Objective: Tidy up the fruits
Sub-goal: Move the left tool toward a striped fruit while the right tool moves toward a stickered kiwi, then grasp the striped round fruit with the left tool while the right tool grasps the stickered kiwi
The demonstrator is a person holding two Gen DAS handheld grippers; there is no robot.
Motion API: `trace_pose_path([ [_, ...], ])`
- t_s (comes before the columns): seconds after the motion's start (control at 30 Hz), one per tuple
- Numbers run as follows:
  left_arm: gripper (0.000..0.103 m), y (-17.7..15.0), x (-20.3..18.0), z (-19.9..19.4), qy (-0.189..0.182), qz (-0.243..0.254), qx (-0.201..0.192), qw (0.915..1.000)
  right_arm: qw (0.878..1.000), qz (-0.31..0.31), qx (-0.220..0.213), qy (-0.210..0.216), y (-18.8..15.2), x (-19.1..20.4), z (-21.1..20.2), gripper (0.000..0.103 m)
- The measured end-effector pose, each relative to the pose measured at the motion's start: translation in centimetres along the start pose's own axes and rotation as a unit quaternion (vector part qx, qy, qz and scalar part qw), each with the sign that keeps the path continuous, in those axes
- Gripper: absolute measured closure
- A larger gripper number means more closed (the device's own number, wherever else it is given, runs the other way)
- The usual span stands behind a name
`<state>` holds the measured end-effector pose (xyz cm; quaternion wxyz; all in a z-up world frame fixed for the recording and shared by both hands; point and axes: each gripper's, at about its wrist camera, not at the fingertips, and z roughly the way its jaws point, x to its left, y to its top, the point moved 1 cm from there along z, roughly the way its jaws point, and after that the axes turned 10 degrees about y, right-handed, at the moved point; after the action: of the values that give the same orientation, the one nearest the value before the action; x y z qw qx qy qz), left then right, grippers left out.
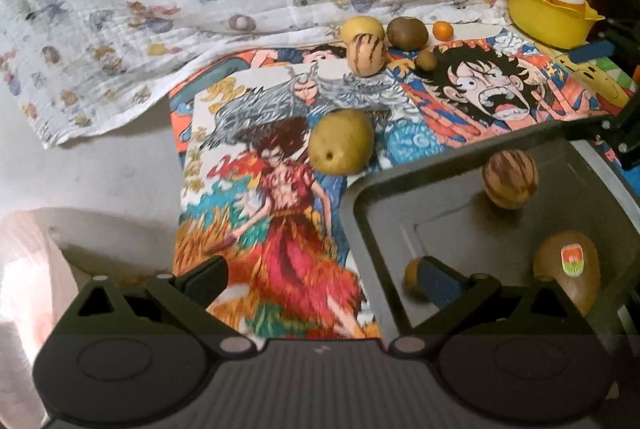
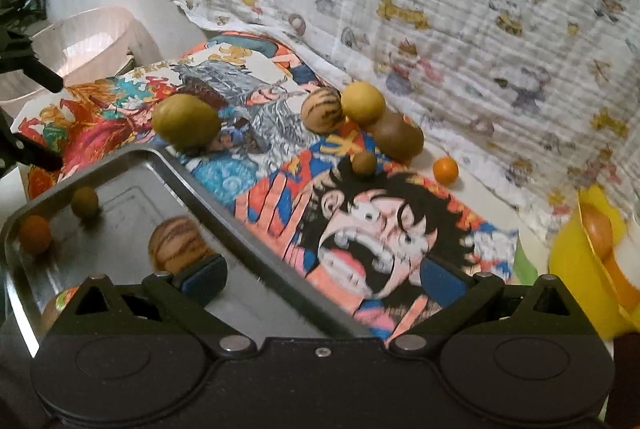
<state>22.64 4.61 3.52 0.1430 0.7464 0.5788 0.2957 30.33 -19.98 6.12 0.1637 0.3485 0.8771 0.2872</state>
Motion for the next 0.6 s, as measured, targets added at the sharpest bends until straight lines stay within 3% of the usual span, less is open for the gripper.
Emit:
trace_pose_path([
  [0.27, 0.001, 2.1, -0.4, 2.5, -0.015, 0.016, -0.005, 0.9997, 0.999, -0.041, -0.005, 0.008, 3.1, -1.7, 1.6, 0.001],
  [0.6, 0.001, 6.2, 0.4, 5.0, -0.031, 0.021, -0.021, 0.9991, 0.998, -0.051, -0.005, 0.026, 4.4, -3.0, 5.4, 0.001],
])
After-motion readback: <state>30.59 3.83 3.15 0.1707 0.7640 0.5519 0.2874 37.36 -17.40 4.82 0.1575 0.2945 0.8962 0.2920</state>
